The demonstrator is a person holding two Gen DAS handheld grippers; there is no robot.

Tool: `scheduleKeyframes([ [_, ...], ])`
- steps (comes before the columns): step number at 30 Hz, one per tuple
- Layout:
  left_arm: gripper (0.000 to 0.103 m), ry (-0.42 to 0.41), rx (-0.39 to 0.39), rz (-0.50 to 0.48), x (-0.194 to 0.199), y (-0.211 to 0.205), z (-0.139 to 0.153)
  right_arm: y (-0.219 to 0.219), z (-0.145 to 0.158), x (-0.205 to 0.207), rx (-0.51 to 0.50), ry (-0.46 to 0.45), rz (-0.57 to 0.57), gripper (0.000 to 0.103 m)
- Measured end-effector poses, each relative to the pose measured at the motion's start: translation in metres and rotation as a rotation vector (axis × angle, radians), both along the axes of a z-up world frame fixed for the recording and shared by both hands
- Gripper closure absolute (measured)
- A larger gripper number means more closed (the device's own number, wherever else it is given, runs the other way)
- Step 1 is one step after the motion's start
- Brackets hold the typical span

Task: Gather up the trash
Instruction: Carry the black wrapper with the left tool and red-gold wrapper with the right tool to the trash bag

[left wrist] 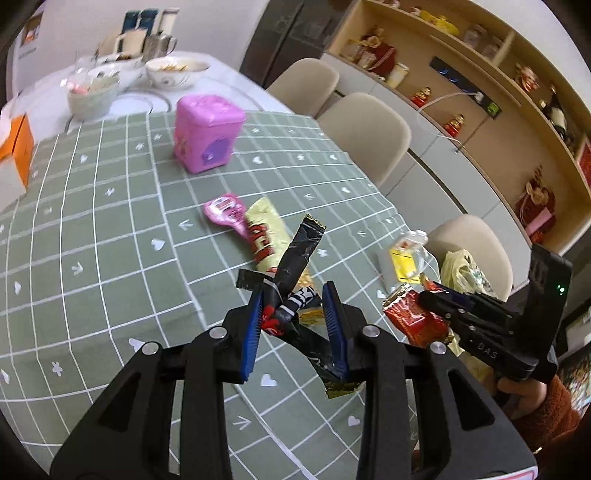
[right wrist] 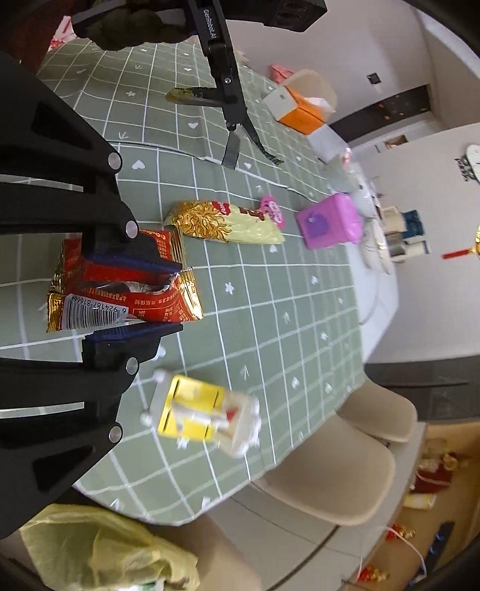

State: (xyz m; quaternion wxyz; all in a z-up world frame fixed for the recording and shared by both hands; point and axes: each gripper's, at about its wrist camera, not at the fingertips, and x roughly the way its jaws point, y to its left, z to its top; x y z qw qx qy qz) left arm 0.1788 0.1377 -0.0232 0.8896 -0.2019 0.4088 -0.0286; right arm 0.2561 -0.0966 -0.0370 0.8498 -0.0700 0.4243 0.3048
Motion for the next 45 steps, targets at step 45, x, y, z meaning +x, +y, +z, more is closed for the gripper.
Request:
scheduleKeyframes([
  [45,0.073,-0.249,0.074,-0.511,0.11,-0.37,0.08,-0.383,0.068,-0.006,0.139,-0.286,-0.516,0.078],
])
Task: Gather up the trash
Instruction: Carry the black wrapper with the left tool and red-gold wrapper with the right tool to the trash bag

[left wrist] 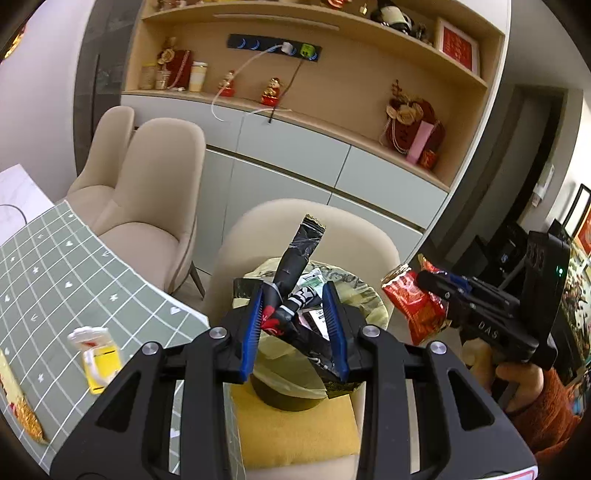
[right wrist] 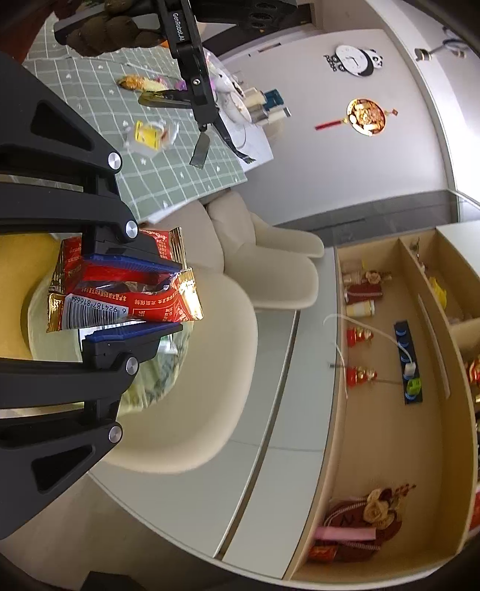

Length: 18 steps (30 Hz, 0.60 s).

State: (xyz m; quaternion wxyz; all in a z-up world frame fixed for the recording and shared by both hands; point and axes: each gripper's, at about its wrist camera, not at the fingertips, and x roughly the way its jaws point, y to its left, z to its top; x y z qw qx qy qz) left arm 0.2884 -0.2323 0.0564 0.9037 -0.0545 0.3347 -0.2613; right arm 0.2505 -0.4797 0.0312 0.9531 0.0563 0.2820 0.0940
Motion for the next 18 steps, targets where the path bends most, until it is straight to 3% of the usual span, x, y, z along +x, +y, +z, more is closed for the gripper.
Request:
scheduleKeyframes([
  [10,0.073,0.034,-0.01,-0.077,0.038,-0.041,-0.012,-0.029,-0.012,0.015,0.038,0.01,-0.069,0.078],
  [18,0.073,0.224,0.07,-0.14,0.094,-0.111,-0.083,-0.067,-0.026,0.019,0.033,0.061,-0.156,0.078],
])
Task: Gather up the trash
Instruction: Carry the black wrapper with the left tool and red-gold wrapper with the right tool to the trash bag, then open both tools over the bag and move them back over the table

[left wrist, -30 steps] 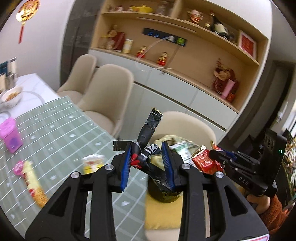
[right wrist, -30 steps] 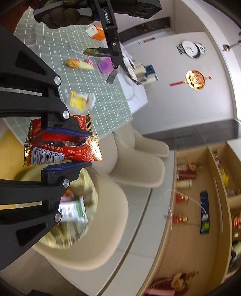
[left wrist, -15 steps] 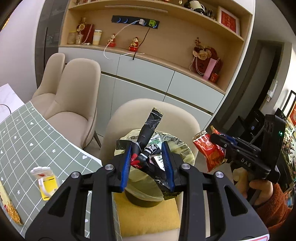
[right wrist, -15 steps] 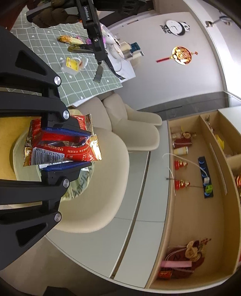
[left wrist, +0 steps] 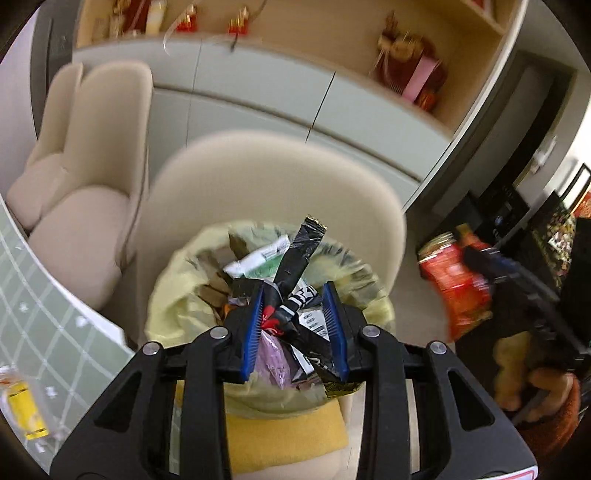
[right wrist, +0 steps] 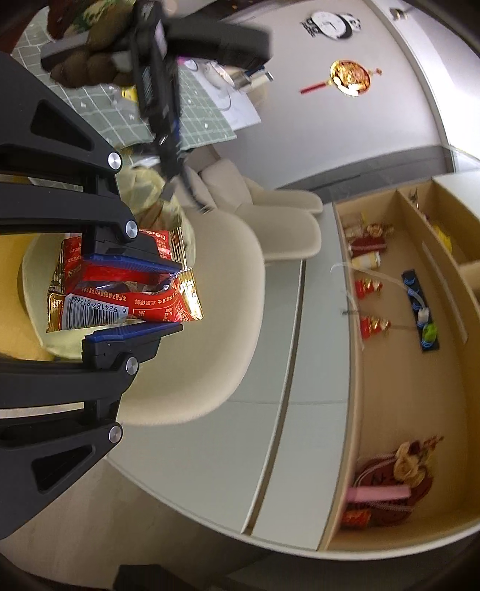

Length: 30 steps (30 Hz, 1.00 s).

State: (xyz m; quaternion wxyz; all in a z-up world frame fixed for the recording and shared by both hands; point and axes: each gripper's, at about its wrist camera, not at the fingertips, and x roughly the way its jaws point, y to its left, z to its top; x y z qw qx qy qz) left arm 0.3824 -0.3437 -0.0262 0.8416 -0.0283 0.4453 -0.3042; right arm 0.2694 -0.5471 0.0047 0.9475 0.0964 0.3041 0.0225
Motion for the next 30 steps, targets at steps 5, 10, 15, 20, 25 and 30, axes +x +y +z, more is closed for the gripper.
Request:
scheduleKeyframes([
  [5,0.073,0.012,0.012,0.0,0.021,-0.019,-0.024,-0.018,-0.012,0.006,0.011,0.034,-0.04,0.078],
  [10,0.057,0.047,0.021,0.012,0.031,-0.024,-0.035,-0.024,-0.025,0.013,0.014,0.064,-0.043,0.078],
  [15,0.053,0.038,-0.004,0.023,0.023,-0.011,-0.025,-0.02,-0.032,0.029,0.039,0.087,-0.031,0.078],
  [20,0.053,0.008,-0.029,0.077,0.005,0.022,-0.004,0.0,-0.036,0.046,0.032,0.092,0.031,0.078],
  [25,0.053,-0.05,0.002,0.109,-0.021,0.047,0.014,0.033,-0.047,0.065,0.012,0.111,0.112,0.078],
  [30,0.053,-0.052,0.033,0.141,-0.043,0.071,0.018,0.059,-0.054,0.077,-0.019,0.127,0.166,0.078],
])
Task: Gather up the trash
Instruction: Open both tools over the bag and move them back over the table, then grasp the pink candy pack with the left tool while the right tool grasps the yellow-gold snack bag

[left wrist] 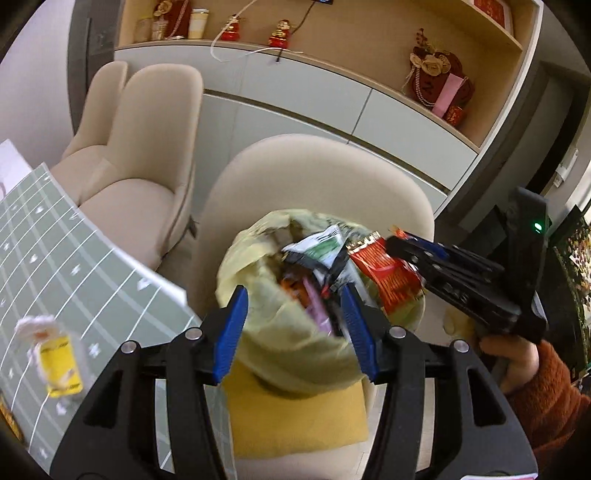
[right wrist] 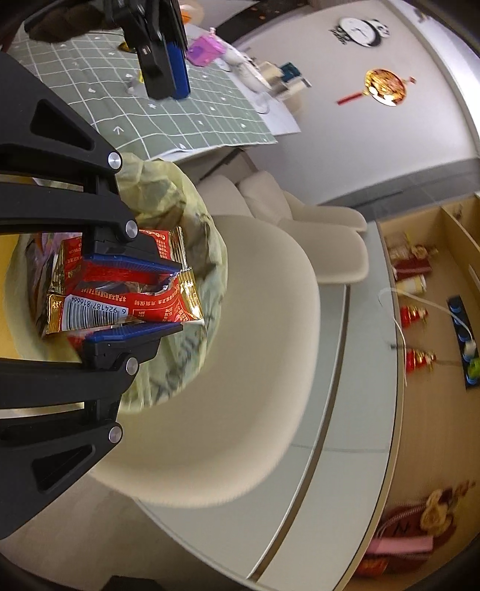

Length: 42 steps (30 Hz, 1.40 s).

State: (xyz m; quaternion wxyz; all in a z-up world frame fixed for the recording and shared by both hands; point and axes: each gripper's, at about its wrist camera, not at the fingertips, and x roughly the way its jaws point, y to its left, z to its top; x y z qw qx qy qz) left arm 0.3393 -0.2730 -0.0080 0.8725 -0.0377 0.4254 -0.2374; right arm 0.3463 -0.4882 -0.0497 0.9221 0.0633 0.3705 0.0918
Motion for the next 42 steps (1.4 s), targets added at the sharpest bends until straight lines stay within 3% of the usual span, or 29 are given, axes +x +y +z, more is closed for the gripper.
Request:
scheduleKeyframes([
  [7,0.053,0.0,0.003,0.085,-0.02,0.041,0.004,0.013,-0.006,0.006,-0.005,0.028,0.014,0.075],
  [12,0.052,0.004,-0.017,0.145,-0.03,0.071,0.006,0.018,-0.006,0.001,-0.023,0.039,-0.008,0.062],
  [21,0.052,0.002,-0.021,0.253,-0.064,0.142,0.006,0.054,0.019,-0.038,-0.041,-0.005,-0.007,0.062],
  [32,0.052,-0.019,-0.041,0.549,-0.126,0.304,0.013,0.183,0.05,-0.08,0.002,-0.053,0.171,0.055],
  [42,0.049,-0.067,-0.035,0.708,-0.189,0.426,0.017,0.331,0.063,-0.106,-0.027,-0.051,0.425,0.055],
])
